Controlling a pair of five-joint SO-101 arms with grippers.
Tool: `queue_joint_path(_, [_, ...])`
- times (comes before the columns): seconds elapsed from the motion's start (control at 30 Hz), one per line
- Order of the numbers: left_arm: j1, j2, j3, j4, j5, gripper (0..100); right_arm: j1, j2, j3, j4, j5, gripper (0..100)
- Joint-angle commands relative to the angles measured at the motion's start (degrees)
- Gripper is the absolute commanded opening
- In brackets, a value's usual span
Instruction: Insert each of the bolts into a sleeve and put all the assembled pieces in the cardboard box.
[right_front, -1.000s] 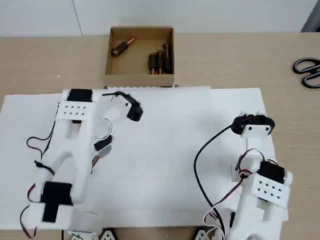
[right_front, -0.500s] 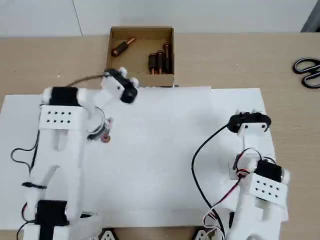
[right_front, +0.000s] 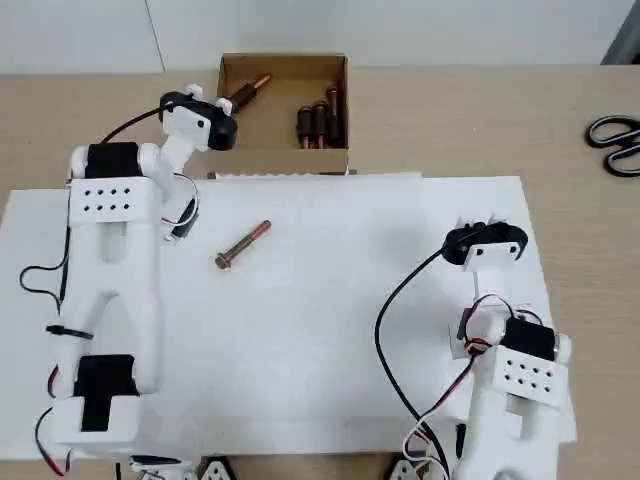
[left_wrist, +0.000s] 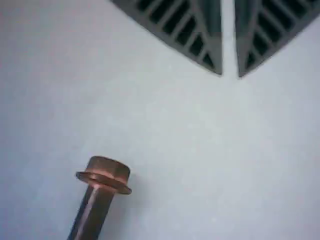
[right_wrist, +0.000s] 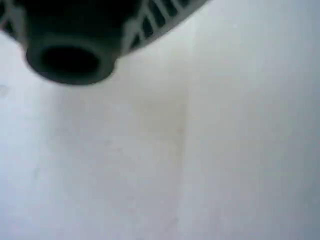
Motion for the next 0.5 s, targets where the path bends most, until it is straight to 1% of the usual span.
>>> queue_joint_path(0.0, [0.09, 0.18, -2.51, -1.05, 0.35, 1, -0.22, -0.66, -0.18, -0.92, 0.53, 0.8])
queue_joint_path(0.13, [0.26, 1.32, -2.33, -1.23, 0.35, 11, -0.31, -0.66, -0.18, -0.92, 0.53, 0.8])
queue_joint_path(0.2, [1.23, 3.08, -2.33, -1.23, 0.26, 14, -0.40, -0.66, -0.18, -0.92, 0.53, 0.8])
queue_joint_path(0.33, [4.40, 7.21, -2.51, -1.32, 0.00, 14, -0.40, -0.66, -0.18, -0.92, 0.53, 0.8])
queue_joint_path(0.47, [7.30, 10.46, -2.95, -4.04, -0.09, 14, -0.40, -0.66, -0.18, -0.92, 0.53, 0.8])
